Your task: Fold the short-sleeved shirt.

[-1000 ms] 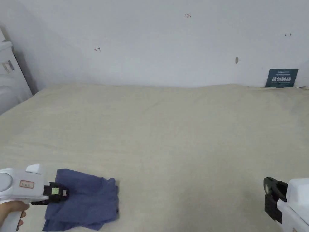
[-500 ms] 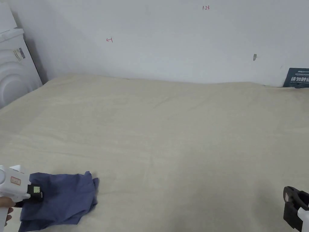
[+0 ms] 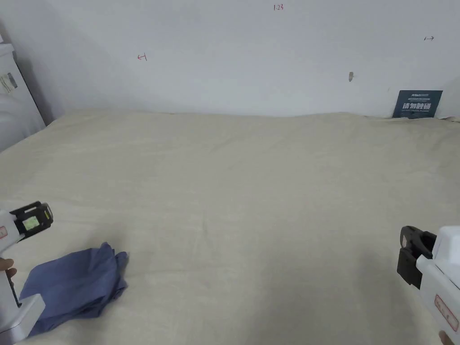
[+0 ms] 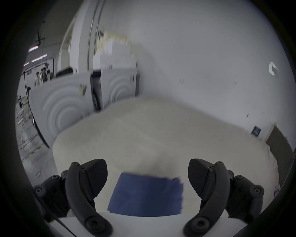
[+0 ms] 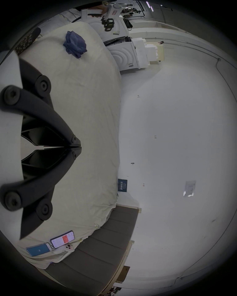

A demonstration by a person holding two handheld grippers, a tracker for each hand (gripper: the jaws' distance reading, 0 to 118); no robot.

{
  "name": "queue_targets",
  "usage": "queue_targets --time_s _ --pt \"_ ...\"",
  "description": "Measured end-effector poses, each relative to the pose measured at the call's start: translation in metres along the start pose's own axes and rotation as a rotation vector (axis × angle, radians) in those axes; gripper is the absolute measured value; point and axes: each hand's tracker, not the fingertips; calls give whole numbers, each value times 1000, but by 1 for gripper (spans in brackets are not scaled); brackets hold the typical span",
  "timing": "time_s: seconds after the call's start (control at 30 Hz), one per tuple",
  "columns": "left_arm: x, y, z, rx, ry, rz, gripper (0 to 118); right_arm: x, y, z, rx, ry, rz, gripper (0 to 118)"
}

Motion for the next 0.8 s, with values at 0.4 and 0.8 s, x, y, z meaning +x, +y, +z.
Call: queue_targets --time_s 0.4,0.8 --pt "136 7 133 419 -153 -146 106 19 32 35 148 -62 -19 0" --pt "220 -68 172 507 -352 -173 66 35 35 57 208 -93 -32 0"
